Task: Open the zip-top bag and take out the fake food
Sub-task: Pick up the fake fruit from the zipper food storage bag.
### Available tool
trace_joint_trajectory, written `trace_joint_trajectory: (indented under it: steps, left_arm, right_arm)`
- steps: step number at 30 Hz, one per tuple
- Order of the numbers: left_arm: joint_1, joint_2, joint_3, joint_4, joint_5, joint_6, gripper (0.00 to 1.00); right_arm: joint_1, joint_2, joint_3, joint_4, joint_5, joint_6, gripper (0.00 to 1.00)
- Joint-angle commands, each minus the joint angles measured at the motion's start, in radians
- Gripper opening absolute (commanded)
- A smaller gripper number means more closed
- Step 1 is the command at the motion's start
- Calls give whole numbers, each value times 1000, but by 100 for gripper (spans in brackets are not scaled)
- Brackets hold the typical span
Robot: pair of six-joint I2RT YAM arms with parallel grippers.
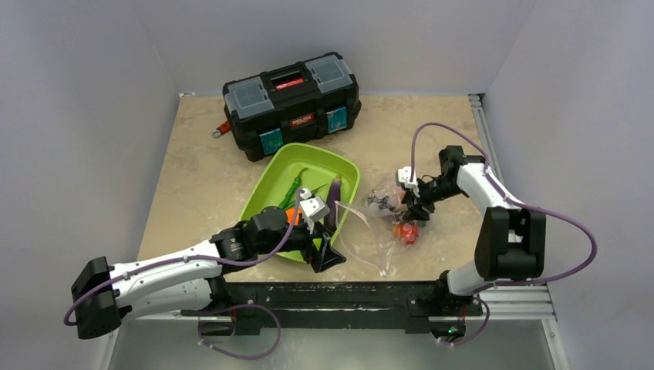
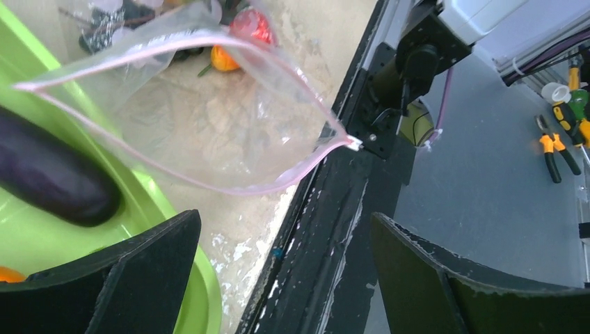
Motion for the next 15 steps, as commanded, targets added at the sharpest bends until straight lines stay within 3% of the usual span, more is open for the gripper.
trace_joint_trajectory:
  steps: [1,5,8,15]
  left_arm:
    - [-32,-64,90,-34,-58,39,89]
    - [-32,-167,101,-145,-80,21,87]
    - [-32,-176,139,-150,-18,-38,82]
    - [-32,73,200,4,60,-87,61]
  right_arm:
    - [-7,-44,40,-61,-38,-22,52]
    - [-7,-56,57,-113,-41,-42,52]
    - [-7,-60,94,-189,-43,-80,52]
    - [21,-93,86,-89,-21,-4,61]
